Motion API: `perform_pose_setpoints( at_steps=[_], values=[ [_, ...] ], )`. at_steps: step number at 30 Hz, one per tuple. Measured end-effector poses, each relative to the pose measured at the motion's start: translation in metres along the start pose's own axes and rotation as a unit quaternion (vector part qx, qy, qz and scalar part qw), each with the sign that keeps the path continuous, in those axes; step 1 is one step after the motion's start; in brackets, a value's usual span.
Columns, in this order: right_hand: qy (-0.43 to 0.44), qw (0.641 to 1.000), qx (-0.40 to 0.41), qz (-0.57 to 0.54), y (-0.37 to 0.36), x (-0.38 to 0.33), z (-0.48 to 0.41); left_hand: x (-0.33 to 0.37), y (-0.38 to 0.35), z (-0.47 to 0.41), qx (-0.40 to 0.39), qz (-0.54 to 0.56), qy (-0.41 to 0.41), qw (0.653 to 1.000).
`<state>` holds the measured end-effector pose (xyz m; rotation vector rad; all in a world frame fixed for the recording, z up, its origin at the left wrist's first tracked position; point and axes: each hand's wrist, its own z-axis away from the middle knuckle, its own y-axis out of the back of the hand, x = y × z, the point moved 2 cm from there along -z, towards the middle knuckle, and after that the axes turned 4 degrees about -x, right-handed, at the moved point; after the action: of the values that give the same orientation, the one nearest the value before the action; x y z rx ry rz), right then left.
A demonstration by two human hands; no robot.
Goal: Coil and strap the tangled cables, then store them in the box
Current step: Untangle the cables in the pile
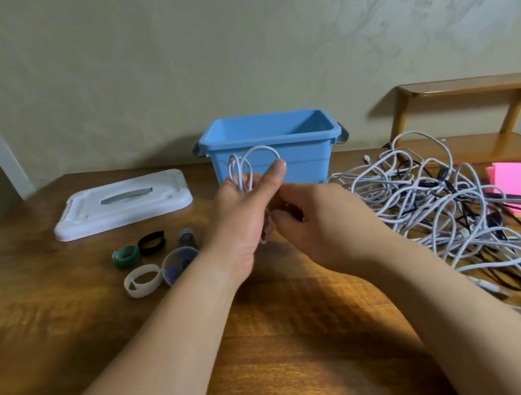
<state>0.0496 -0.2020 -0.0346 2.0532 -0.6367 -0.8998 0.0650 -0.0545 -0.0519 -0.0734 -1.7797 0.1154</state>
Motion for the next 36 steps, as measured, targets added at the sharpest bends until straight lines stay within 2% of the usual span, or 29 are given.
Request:
perform_pose_setpoints(
  at_steps=[3, 7, 9, 12, 13, 15, 18, 21, 23, 26, 29, 31, 34, 36],
  values=[
    [0.024, 0.999, -0.01, 0.035, 0.003, 0.0, 0.0, 0.001, 0.003, 0.001, -0.001, 0.014, 0.039, 0.999],
    [0.023, 0.999, -0.019, 0.036, -0.001, -0.002, -0.001, 0.001, -0.001, 0.001, 0.0, 0.051, 0.043, 0.998],
    [0.012, 0.999, -0.019, 0.029, 0.001, -0.001, -0.001, 0.003, 0.004, -0.004, 0.02, 0.124, 0.043, 0.991],
    [-0.007, 0.997, -0.036, 0.066, 0.013, 0.008, 0.0, 0.013, 0.025, -0.012, 0.079, 0.292, 0.051, 0.952],
    [-0.015, 0.996, -0.048, 0.078, 0.016, 0.013, 0.0, 0.015, 0.035, -0.014, 0.094, 0.302, 0.046, 0.948],
    [-0.033, 0.994, -0.056, 0.084, 0.024, 0.022, 0.001, 0.019, 0.047, -0.014, 0.095, 0.222, 0.021, 0.97],
    [-0.048, 0.998, -0.007, 0.05, 0.034, 0.026, 0.0, 0.018, 0.034, -0.003, -0.001, 0.048, 0.011, 0.999],
    [-0.062, 0.998, 0.033, -0.005, 0.038, 0.021, -0.002, 0.02, 0.001, 0.015, -0.124, -0.072, 0.029, 0.989],
    [-0.072, 0.997, 0.012, -0.027, 0.037, 0.021, -0.002, 0.017, -0.012, 0.021, -0.192, -0.12, 0.038, 0.973],
    [-0.075, 0.996, -0.03, -0.045, 0.036, 0.024, -0.001, 0.01, -0.008, 0.02, -0.236, -0.135, 0.073, 0.96],
    [-0.069, 0.995, -0.02, -0.068, 0.036, 0.026, -0.002, 0.007, -0.002, 0.018, -0.239, -0.148, 0.052, 0.958],
    [-0.065, 0.997, 0.005, -0.05, 0.036, 0.03, -0.002, 0.01, -0.001, 0.017, -0.224, -0.106, 0.029, 0.968],
    [-0.082, 0.996, 0.031, -0.013, 0.038, 0.04, -0.002, 0.017, 0.01, 0.008, -0.136, -0.011, 0.009, 0.991],
    [-0.088, 0.995, 0.044, -0.034, 0.036, 0.043, -0.003, 0.017, 0.016, 0.002, -0.066, 0.02, 0.006, 0.998]
  ],
)
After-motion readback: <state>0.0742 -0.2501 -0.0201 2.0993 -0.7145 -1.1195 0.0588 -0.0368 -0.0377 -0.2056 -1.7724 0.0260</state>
